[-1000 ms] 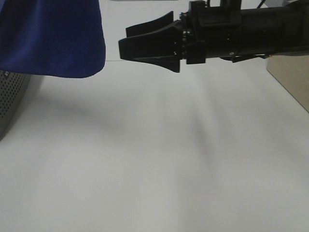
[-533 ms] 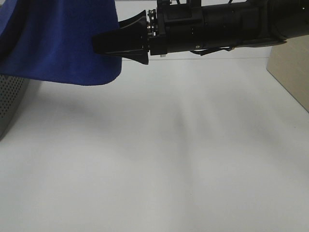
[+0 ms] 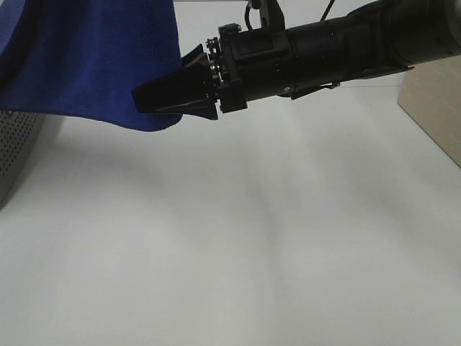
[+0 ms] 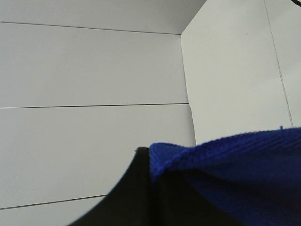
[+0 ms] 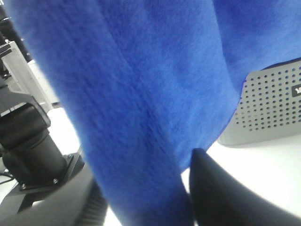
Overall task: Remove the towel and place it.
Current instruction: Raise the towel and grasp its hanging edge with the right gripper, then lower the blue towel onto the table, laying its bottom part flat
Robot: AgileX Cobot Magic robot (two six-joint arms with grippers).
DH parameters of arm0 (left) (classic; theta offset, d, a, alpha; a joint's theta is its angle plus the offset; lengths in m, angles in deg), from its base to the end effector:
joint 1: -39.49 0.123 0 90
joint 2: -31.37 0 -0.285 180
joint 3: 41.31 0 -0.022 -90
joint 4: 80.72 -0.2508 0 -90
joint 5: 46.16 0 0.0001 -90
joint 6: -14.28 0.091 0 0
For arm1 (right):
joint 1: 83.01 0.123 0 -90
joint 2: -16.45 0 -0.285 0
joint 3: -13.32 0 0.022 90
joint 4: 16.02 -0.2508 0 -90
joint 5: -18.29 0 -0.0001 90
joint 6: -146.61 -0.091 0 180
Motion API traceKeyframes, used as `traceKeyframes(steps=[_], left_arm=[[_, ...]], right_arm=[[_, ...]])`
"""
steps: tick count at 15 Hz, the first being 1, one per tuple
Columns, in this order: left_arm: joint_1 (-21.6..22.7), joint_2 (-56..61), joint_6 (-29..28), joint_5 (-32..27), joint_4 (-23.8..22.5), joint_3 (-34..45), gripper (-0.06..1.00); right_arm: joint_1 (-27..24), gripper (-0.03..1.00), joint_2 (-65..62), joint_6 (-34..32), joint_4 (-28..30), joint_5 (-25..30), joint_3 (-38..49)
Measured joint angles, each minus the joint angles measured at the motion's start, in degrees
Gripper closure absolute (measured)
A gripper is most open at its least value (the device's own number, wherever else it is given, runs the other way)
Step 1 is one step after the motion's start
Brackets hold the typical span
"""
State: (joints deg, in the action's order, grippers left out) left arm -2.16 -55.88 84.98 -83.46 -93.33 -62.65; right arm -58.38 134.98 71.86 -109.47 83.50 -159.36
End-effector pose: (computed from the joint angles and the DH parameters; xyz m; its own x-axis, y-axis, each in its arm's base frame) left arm 0.2279 -0.1866 0.5104 0.5290 0.8389 -0.1279 0.2501 -0.0101 0.9682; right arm 0.3165 0.2359 0.2261 -0.3186 -0.2033 -0.9258 -0.9471 0.0274 0.3199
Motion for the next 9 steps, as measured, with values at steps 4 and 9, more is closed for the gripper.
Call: traceKeyframes(steps=[4,9], left_arm=[[0.0,0.0,0.0,0.0,0.0,0.0,0.94],[0.0,0.0,-1.0,-0.4,-0.1,0.0,0.94]], right_arm=[[0.0,0.69,0.0,-1.5,1.9,0.2,0.0],[0.0,0.95,0.0,-5.4,2.9,4.0,0.0]])
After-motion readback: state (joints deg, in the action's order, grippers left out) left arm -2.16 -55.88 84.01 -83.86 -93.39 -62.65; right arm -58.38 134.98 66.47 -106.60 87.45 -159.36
